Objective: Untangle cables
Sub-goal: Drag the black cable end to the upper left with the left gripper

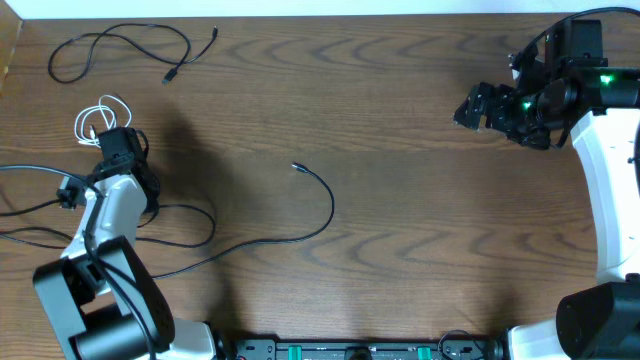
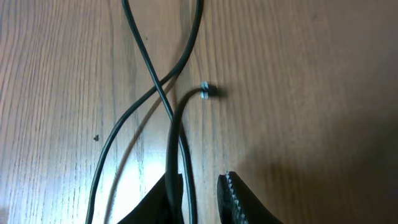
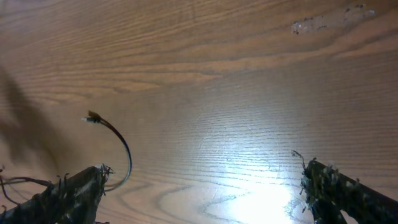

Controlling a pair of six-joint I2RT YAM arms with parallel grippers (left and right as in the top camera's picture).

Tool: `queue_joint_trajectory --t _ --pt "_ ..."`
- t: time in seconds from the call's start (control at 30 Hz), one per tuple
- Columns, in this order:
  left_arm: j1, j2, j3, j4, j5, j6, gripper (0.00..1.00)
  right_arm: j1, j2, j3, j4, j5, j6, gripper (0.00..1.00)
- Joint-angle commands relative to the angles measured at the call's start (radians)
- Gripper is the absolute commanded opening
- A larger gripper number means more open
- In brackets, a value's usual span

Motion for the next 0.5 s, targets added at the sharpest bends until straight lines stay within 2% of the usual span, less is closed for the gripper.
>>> queue_joint_trajectory --t 0.0,0.1,0.23,0.3,0.4,0.47 --pt "-0.001 0.026 -0.003 -0.010 -0.027 0.035 0.24 -0.001 -0.006 0.021 0.002 -0.011 -0.009 0.99" --pt "-0.001 0.021 -0.003 -0.011 -0.028 0.062 0.27 -0.001 -0.006 0.021 0.002 -0.010 -0.009 0.99" --pt "-0.001 -0.003 0.007 0.005 -0.031 0.179 0.29 -0.001 -0.006 0.021 0.002 -0.010 -0.009 0.99" --pt "-0.002 -0.033 0.014 0.004 -0.031 0.206 0.38 -0.001 -0.006 0.021 0.002 -0.010 -0.009 0.99" --pt "-0.002 -0.108 0.015 0.005 -0.014 0.208 0.74 -0.001 -0.006 0.021 0.003 -0.010 -0.009 0.99" --pt "-0.001 -0.175 0.015 0.016 0.042 0.212 0.82 -0.001 -0.006 0.021 0.005 -0.011 -0.008 0.99"
